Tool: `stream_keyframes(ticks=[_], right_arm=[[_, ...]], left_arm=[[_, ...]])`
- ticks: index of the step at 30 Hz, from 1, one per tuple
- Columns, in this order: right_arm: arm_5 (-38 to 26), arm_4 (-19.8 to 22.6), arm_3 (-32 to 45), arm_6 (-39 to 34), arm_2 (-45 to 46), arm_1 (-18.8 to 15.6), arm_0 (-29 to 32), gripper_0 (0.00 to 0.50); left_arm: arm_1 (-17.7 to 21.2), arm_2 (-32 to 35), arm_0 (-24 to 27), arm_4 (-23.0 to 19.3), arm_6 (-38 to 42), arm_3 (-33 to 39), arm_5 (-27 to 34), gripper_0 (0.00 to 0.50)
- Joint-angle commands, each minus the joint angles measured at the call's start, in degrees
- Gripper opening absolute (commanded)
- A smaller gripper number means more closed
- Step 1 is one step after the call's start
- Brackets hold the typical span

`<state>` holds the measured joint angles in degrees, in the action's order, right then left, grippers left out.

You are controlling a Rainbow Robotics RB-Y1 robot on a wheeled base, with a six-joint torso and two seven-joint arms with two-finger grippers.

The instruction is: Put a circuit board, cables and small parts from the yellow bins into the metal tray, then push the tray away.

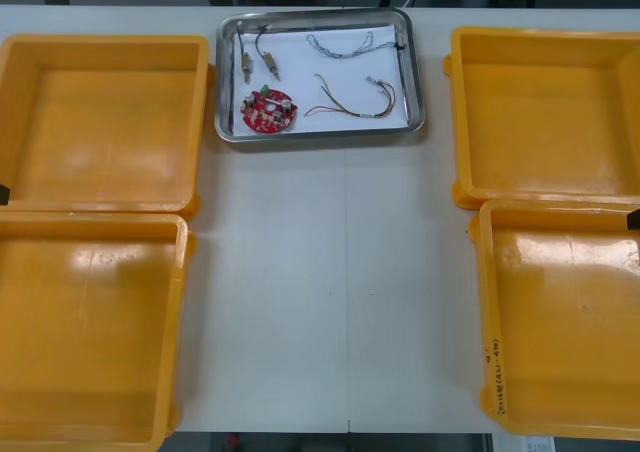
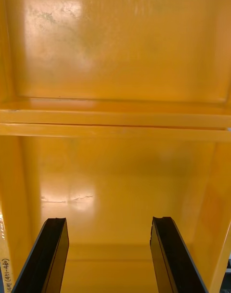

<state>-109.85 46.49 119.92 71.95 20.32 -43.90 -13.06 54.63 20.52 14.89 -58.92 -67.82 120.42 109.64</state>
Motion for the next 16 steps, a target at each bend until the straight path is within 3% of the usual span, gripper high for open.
stream_keyframes(ticks=[1, 16], right_arm=[[-0.1, 0.4, 0.7, -0.9, 0.2, -1.9, 0.6, 0.500], [-0.1, 0.4, 0.7, -0.9, 0.2, -1.9, 0.6, 0.500]], left_arm=[[2.8, 1.5, -1.1, -0.1, -5.9, 1.5, 0.4, 0.500], [2.8, 1.5, -1.1, -0.1, -5.9, 1.5, 0.4, 0.500]])
